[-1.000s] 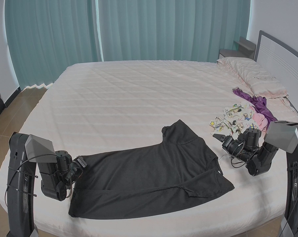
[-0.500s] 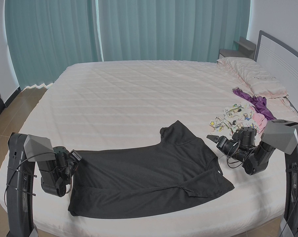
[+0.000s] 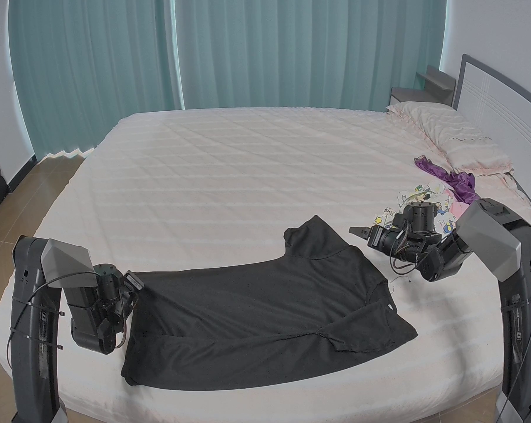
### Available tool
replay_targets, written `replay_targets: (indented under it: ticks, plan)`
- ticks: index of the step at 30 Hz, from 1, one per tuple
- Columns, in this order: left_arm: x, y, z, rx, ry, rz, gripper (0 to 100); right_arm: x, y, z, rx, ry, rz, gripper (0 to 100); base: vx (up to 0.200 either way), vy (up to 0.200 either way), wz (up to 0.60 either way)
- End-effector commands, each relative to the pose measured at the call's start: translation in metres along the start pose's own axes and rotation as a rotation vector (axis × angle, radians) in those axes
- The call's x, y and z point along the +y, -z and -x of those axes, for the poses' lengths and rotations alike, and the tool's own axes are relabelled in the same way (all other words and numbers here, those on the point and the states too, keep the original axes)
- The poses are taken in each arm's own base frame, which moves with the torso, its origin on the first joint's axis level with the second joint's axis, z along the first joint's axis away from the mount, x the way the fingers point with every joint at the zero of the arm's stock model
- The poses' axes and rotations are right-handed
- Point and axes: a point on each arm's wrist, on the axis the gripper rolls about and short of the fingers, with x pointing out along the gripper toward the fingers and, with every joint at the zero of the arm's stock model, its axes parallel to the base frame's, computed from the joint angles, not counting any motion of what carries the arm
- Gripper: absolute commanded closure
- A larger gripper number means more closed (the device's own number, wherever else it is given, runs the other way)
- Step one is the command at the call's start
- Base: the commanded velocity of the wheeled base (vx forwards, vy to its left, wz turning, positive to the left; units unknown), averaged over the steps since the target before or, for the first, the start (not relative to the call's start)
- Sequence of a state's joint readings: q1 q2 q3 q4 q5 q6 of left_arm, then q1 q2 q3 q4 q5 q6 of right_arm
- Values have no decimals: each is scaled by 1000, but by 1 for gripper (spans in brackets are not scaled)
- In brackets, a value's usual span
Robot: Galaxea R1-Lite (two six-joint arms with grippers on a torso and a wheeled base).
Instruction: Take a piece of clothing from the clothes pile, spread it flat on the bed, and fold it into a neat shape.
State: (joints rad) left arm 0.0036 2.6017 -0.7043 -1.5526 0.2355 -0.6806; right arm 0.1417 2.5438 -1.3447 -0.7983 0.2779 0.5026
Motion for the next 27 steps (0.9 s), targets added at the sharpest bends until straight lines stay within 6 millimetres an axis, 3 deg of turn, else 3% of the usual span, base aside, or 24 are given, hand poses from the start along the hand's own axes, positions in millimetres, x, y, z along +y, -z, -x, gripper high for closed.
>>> replay_targets:
  ticks: [1, 6, 19, 20, 27]
  plan:
    - [-2, -3, 6, 6, 19, 29, 100, 1, 19, -34, 112, -43, 44, 0, 0, 0, 0]
    - [-2, -2, 7, 15, 21, 30, 100, -2, 29, -62, 134, -59, 49, 0, 0, 0, 0]
    - [-1, 1, 10, 29, 15, 25, 100, 0, 33, -89, 163, 12, 40, 0, 0, 0, 0]
    - [0, 1, 11, 30, 14, 25, 100, 1, 30, -88, 163, 12, 36, 100, 0, 0, 0]
    - [-1, 1, 10, 29, 15, 25, 100, 6, 12, -83, 123, 8, -13, 100, 0, 0, 0]
